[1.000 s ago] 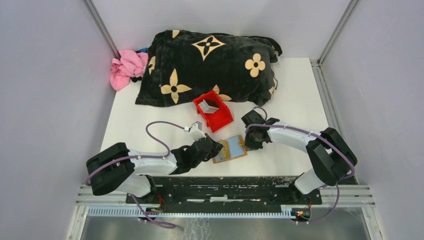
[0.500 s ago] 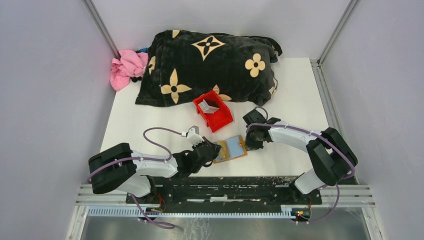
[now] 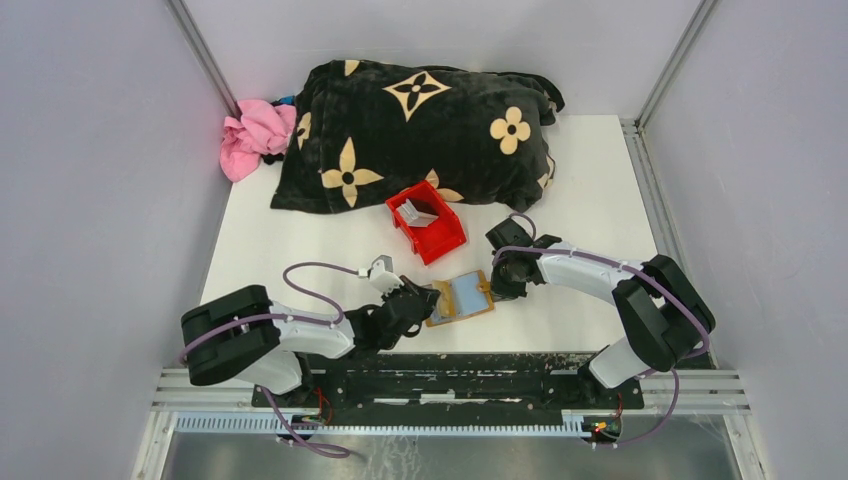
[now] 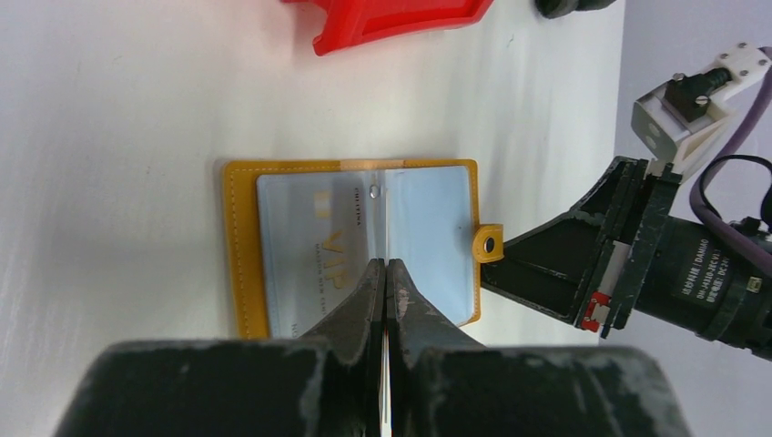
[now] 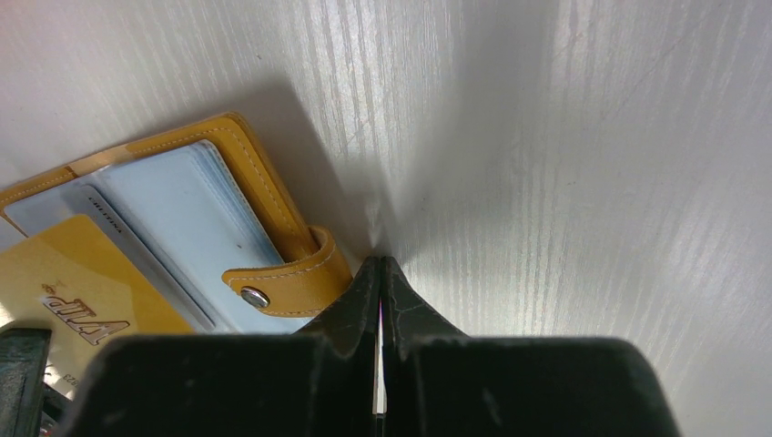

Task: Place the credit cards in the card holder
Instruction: Insert the credit card into the card holder.

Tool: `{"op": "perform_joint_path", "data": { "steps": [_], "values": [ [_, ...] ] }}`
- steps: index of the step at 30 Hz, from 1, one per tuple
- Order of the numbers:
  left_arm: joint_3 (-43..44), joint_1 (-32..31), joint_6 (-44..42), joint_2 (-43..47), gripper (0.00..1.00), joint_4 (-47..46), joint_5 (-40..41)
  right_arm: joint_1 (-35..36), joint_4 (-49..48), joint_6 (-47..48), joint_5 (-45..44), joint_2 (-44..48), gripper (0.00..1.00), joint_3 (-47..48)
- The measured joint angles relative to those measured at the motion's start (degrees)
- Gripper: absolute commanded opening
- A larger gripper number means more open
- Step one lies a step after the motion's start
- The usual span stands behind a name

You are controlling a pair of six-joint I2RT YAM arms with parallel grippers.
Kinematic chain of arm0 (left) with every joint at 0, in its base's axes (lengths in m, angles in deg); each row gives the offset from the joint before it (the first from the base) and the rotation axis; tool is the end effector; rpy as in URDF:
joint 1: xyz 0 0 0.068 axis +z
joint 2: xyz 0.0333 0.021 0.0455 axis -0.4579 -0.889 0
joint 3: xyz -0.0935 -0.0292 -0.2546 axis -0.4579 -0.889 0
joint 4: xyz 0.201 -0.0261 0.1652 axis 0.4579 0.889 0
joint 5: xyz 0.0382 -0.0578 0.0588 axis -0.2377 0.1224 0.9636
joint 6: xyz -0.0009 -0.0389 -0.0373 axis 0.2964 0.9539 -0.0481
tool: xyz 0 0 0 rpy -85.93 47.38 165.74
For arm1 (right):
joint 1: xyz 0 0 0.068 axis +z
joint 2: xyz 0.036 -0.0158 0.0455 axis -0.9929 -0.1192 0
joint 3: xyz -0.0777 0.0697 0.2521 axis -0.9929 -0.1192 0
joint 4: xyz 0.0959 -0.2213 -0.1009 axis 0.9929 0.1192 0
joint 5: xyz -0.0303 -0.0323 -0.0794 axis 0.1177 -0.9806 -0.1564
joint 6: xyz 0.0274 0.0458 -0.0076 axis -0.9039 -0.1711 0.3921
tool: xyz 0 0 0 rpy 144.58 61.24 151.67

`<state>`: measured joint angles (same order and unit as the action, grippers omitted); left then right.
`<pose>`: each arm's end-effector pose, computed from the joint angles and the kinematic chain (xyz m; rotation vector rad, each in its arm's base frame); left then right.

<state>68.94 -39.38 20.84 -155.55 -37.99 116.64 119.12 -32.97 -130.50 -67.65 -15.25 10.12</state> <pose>0.1150 -0.2118 0.1377 -0.6008 2.0568 -0.8796 0.2167 0.1564 0.1525 0.3140 2.8534 0.3004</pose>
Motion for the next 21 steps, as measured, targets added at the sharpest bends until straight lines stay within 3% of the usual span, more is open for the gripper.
{"op": "perform_joint_path", "data": {
  "steps": [21],
  "values": [
    [-1.11,0.00,0.00,-3.98,0.03,-8.20,-0.22,0.00,0.02,-0.07,-0.02,0.00,0.02,0.00]
  ]
}}
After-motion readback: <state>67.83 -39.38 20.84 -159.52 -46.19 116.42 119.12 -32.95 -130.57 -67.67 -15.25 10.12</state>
